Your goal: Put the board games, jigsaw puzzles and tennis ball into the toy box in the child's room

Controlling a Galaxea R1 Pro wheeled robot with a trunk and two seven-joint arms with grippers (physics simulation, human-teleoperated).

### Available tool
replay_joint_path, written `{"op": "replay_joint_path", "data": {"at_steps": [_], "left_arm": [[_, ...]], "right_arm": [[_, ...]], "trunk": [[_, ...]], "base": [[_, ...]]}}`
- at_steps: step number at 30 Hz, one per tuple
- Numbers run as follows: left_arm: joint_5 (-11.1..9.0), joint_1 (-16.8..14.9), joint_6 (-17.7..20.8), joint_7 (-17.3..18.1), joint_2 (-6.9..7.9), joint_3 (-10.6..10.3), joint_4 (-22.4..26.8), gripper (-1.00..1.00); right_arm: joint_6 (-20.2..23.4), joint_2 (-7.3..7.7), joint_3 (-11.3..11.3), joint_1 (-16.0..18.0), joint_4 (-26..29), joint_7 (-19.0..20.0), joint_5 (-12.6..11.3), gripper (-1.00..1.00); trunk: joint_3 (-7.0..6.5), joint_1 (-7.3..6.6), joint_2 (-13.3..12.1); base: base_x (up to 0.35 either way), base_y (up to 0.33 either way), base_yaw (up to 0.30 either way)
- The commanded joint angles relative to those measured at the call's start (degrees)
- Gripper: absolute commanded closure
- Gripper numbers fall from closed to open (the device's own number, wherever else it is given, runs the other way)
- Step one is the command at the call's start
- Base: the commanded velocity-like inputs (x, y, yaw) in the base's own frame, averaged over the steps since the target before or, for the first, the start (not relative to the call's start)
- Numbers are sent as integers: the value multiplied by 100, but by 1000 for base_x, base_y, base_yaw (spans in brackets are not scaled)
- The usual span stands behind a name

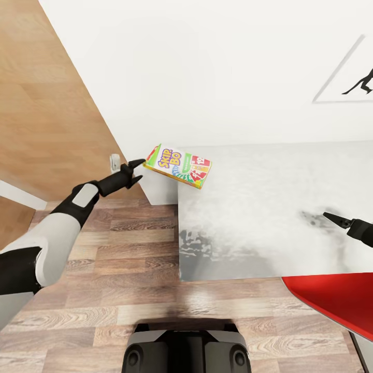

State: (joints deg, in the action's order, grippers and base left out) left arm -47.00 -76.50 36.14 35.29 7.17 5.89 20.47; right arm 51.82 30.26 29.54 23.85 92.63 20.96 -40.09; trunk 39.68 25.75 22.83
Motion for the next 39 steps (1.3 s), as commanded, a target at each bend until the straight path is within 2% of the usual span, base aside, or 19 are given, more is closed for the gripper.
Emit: {"op": "replay_joint_path", "data": {"at_steps": [1,11,26,39], "left_arm": [[-9,-13,38,-3,7,24,-5,-100],[-13,-99,41,-32,32,20,-8,-100],[-11,-120,42,-62,46,15,-11,-100],[-11,-93,42,-66,47,10,-19,-100]], "right_arm": [[30,0,8,5,1,39,28,-100],[30,5,8,1,1,39,28,-100],[30,6,12,3,1,38,28,-100],[30,6,16,-10,1,39,28,-100]], "trunk": [[7,3,9],[7,3,9],[7,3,9],[7,3,9]], "base": [[0,0,0],[0,0,-16],[0,0,-151],[0,0,-25]]}}
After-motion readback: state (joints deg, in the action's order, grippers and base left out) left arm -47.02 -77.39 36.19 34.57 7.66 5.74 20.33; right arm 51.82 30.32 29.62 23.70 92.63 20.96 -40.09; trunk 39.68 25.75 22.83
